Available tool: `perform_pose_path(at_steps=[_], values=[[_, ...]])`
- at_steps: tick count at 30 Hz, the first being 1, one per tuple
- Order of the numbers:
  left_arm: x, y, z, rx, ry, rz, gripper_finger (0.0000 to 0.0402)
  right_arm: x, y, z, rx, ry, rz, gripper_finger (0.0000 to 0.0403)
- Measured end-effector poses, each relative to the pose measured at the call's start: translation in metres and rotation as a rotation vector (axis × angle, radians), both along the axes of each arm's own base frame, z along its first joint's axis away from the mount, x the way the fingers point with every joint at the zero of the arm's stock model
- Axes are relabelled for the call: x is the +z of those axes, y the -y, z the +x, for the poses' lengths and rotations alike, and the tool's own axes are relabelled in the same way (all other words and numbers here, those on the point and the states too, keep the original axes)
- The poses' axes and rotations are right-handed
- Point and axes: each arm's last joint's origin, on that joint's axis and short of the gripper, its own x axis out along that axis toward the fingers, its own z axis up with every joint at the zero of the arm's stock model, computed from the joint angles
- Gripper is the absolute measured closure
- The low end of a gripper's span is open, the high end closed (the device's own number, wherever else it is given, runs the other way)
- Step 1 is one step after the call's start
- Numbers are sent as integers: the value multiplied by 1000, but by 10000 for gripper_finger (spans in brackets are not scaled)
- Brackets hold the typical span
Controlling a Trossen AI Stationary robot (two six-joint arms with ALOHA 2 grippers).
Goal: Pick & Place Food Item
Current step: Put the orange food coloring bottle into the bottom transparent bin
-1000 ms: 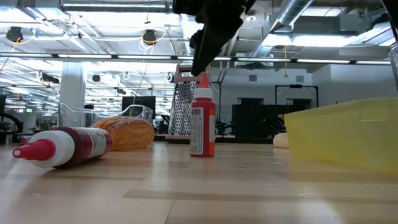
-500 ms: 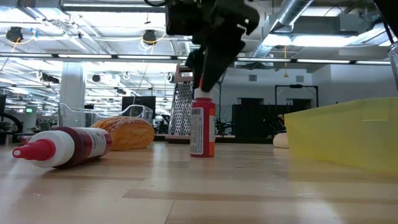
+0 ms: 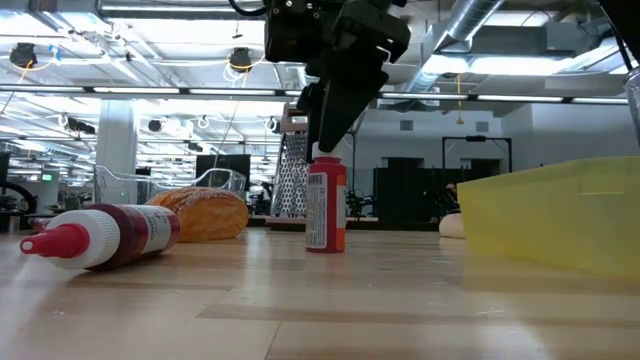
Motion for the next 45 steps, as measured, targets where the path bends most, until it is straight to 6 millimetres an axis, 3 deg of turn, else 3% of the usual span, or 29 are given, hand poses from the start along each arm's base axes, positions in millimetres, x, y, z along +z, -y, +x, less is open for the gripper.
perform_pose_path(at_steps=[14,33,45], values=[[1,0,0,1,8,-6,276,0,-3,-2,-4,-16,2,163],[1,0,0,1,13,-9,276,-4,-6,-3,8,-10,21,282],[1,0,0,1,12,-9,276,-16,-5,-8,1,-40,-5,300]])
